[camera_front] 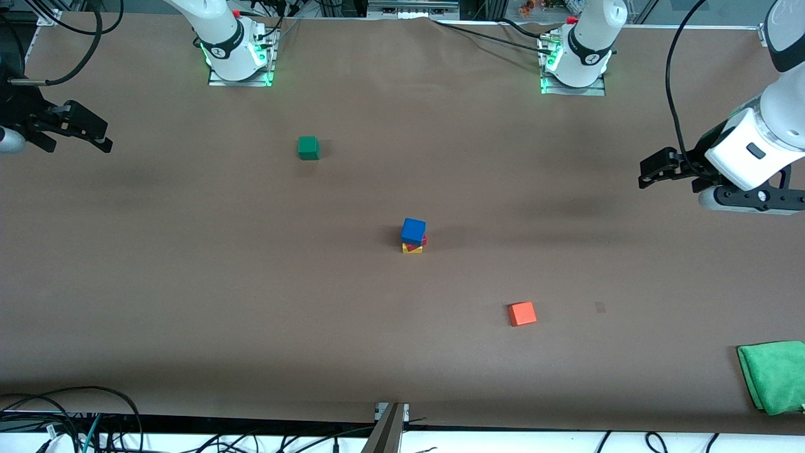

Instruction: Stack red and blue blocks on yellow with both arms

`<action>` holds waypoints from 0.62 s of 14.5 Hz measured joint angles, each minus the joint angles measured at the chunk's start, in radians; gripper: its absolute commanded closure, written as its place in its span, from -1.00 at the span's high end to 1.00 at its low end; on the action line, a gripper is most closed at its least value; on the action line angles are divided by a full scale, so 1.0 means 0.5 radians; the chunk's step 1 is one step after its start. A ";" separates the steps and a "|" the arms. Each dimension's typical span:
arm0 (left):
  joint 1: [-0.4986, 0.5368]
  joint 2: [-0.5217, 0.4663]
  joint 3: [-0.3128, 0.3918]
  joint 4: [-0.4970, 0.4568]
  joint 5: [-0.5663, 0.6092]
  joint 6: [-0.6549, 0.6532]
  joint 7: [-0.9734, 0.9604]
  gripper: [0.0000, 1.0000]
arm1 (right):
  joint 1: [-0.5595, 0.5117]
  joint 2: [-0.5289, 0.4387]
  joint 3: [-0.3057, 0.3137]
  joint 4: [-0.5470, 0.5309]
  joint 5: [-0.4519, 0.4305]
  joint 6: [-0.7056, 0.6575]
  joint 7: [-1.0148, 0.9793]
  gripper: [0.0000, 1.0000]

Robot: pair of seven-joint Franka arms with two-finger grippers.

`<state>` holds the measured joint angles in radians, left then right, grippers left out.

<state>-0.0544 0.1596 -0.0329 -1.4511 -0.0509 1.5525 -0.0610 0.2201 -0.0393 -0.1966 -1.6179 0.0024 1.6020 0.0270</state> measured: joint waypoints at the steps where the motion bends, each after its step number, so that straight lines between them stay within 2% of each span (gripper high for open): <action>1: 0.018 0.000 0.009 0.000 0.000 0.000 0.025 1.00 | 0.003 0.002 0.003 0.000 0.000 -0.028 0.000 1.00; 9: 0.091 0.000 0.079 0.000 0.000 0.000 0.174 1.00 | 0.083 0.150 0.025 0.003 -0.044 -0.037 0.002 1.00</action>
<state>-0.0089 0.1596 0.0065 -1.4511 -0.0508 1.5525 0.0262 0.2614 0.0358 -0.1839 -1.6161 -0.0194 1.5833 0.0281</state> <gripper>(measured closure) 0.000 0.000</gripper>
